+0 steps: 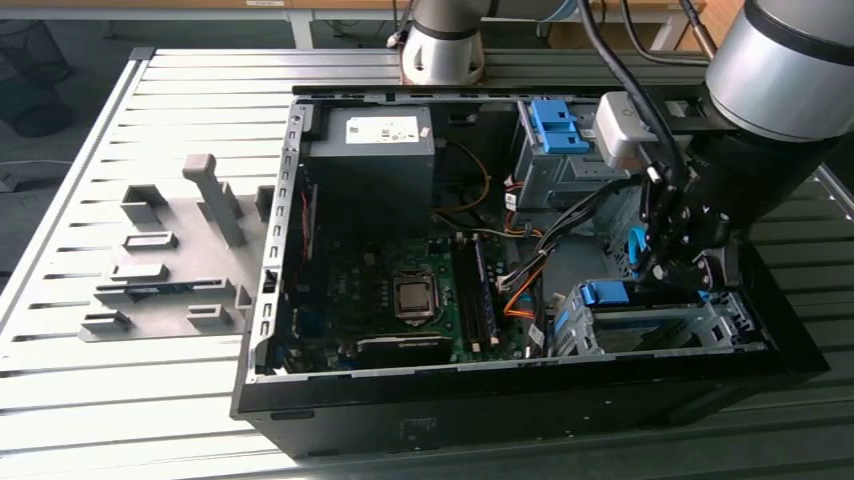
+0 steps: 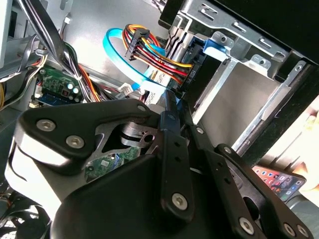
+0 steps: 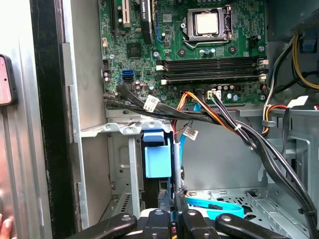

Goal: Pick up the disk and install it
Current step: 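Insert the second disk wire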

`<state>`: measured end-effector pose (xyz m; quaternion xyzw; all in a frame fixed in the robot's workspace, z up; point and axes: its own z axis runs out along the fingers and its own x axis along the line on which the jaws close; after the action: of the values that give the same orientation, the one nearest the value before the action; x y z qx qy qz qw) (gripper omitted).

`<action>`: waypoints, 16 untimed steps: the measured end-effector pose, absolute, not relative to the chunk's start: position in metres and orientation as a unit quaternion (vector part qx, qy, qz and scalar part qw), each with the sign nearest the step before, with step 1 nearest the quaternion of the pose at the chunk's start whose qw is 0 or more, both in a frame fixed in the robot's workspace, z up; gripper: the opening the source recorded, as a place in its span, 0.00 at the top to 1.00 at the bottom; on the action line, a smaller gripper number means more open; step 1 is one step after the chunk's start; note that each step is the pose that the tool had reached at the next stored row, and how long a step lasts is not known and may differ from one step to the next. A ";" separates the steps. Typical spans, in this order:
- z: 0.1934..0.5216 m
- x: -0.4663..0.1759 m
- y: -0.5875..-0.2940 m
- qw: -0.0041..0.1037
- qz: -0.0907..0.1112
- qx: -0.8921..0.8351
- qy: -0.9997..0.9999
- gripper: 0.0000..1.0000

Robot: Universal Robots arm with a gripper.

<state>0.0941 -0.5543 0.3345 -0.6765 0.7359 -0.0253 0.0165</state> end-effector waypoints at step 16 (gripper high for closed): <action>0.330 0.094 -0.556 0.017 -0.025 -0.676 0.736 0.84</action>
<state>0.0942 -0.5556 0.3305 -0.6764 0.7359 -0.0252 0.0165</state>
